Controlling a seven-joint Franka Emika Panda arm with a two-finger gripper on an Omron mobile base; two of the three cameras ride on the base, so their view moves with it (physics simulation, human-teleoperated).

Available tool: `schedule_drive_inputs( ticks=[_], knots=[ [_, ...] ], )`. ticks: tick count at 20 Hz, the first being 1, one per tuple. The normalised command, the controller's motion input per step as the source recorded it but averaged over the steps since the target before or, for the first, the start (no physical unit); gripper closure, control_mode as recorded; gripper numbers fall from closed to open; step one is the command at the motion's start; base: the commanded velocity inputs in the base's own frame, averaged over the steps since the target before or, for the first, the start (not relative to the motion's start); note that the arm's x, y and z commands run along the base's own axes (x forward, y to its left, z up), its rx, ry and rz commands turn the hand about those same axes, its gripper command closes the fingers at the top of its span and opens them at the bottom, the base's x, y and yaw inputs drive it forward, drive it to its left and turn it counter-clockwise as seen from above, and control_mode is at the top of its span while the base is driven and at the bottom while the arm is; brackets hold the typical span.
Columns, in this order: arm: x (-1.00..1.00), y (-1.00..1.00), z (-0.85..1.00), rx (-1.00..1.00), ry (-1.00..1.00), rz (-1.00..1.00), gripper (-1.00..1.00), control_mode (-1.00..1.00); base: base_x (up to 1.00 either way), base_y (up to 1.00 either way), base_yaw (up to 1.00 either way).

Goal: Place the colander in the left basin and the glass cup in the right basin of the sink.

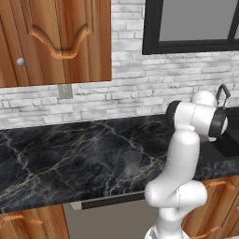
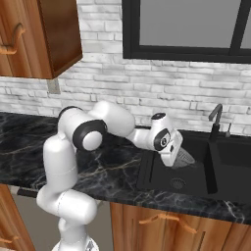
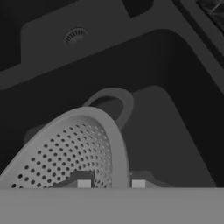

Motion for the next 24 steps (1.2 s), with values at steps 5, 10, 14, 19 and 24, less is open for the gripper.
schedule_drive_inputs(
  ticks=[5,10,14,19,24],
  knots=[
    [0.16,0.0,-0.33,0.0,-0.02,-0.01,1.0,-1.0,0.0,0.0,0.0],
    [0.26,-0.08,-0.33,0.0,0.0,-0.01,1.0,-1.0,0.0,0.0,0.0],
    [0.21,-0.24,-0.26,0.0,0.0,0.0,1.0,-1.0,0.0,0.0,0.0],
    [0.17,-0.24,-0.23,0.0,0.0,0.0,1.0,-1.0,0.0,0.0,0.0],
    [0.08,-0.14,-0.29,0.0,0.0,0.0,1.0,-1.0,0.0,0.0,0.0]
  ],
)
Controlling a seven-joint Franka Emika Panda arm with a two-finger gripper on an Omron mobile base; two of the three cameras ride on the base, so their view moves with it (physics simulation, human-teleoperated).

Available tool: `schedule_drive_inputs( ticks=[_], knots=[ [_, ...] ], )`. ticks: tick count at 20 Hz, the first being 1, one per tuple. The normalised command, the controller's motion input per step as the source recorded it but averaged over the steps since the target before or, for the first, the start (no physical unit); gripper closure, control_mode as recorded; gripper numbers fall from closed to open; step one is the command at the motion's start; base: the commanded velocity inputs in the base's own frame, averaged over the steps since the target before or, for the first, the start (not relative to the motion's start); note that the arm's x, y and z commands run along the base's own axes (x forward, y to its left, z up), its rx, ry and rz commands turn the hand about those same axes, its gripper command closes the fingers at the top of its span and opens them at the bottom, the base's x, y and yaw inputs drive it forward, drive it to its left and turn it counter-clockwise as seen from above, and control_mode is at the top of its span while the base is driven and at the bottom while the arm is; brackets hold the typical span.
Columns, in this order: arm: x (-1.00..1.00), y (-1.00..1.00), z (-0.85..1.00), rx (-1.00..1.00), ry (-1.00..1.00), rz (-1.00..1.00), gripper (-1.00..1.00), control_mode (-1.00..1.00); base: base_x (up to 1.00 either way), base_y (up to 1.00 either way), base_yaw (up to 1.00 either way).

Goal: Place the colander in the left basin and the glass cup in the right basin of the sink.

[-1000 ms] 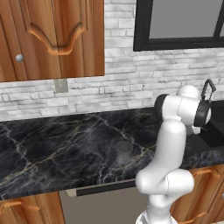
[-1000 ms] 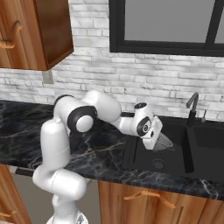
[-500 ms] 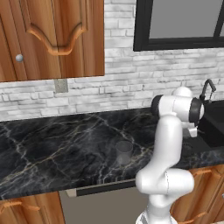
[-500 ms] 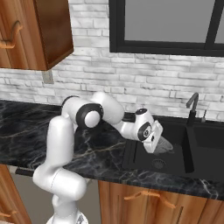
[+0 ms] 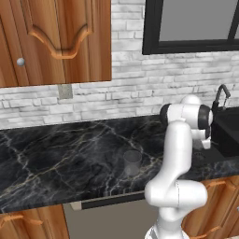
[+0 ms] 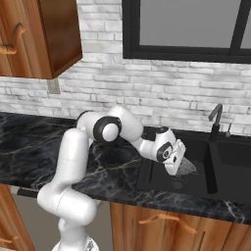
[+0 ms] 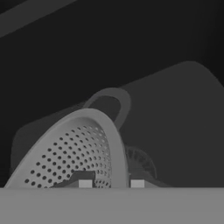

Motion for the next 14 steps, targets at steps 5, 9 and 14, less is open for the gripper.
schedule_drive_inputs(
  ticks=[5,9,14],
  knots=[
    [0.15,-0.15,-0.3,0.0,0.0,0.0,1.0,-1.0,0.0,0.0,0.0],
    [0.26,-0.2,-0.26,0.0,0.0,-0.01,1.0,-1.0,0.0,0.0,0.0],
    [0.17,-0.23,-0.26,0.0,0.0,0.0,1.0,-1.0,0.0,0.0,0.0]
  ],
)
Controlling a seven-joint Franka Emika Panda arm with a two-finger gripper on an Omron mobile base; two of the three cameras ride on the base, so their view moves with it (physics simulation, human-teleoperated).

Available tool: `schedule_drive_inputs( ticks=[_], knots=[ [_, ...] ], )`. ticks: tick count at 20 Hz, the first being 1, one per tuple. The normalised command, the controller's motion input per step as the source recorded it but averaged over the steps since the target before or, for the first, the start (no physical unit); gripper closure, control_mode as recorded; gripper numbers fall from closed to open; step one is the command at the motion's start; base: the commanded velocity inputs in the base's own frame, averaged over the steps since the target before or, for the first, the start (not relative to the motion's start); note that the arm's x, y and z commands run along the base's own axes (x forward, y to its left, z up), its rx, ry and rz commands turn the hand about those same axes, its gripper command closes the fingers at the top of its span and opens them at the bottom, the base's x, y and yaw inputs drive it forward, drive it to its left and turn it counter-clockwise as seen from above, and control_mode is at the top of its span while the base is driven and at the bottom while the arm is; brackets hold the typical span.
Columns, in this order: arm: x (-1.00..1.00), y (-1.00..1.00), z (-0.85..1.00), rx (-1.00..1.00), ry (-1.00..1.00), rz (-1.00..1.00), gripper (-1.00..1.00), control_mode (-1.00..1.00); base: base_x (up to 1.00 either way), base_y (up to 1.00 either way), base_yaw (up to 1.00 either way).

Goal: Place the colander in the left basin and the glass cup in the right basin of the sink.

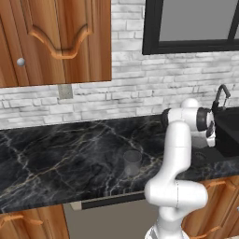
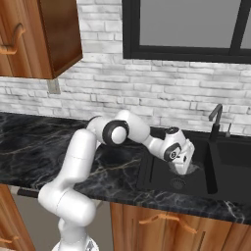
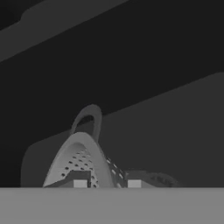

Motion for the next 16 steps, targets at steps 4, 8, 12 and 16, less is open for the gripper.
schedule_drive_inputs(
  ticks=[4,8,12,16],
  knots=[
    [0.0,-0.04,-0.13,0.0,0.0,0.0,1.0,-1.0,0.0,0.0,0.0],
    [0.0,0.0,0.0,0.0,0.0,0.0,1.0,-1.0,0.0,0.0,0.0],
    [0.0,0.0,0.0,0.0,0.0,0.0,-1.0,-1.0,0.0,0.0,0.0],
    [0.0,0.0,0.0,0.0,0.0,0.0,-1.0,-1.0,0.0,0.0,0.0]
  ],
)
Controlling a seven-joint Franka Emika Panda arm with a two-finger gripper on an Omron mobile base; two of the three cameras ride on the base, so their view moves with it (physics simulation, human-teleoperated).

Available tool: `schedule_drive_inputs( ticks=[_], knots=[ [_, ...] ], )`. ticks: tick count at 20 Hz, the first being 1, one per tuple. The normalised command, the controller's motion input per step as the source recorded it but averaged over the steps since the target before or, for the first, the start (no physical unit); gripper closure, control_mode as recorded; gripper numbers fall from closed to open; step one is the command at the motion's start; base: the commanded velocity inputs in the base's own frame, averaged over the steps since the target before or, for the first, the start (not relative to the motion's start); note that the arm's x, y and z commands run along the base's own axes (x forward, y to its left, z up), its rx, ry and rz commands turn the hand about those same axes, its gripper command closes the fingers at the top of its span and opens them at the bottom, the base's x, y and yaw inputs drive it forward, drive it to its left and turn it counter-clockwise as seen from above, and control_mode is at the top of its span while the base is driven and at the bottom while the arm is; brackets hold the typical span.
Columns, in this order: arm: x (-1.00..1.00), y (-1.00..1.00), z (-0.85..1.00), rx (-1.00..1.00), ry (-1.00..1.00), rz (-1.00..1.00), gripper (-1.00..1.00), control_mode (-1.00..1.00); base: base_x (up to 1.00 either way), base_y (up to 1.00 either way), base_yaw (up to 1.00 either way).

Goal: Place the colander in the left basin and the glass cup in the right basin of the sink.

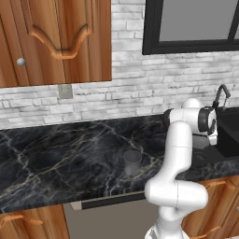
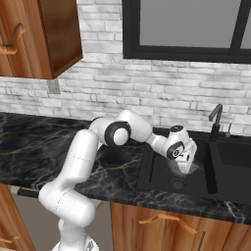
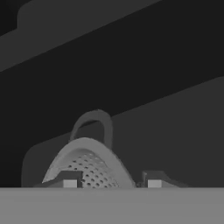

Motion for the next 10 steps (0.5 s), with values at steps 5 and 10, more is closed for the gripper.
schedule_drive_inputs(
  ticks=[5,10],
  knots=[
    [-0.05,0.03,-0.01,0.01,0.0,0.0,-1.0,-1.0,0.0,0.0,0.0],
    [-0.29,0.05,0.0,0.08,0.02,0.0,-1.0,-1.0,0.0,0.0,0.0]
  ],
)
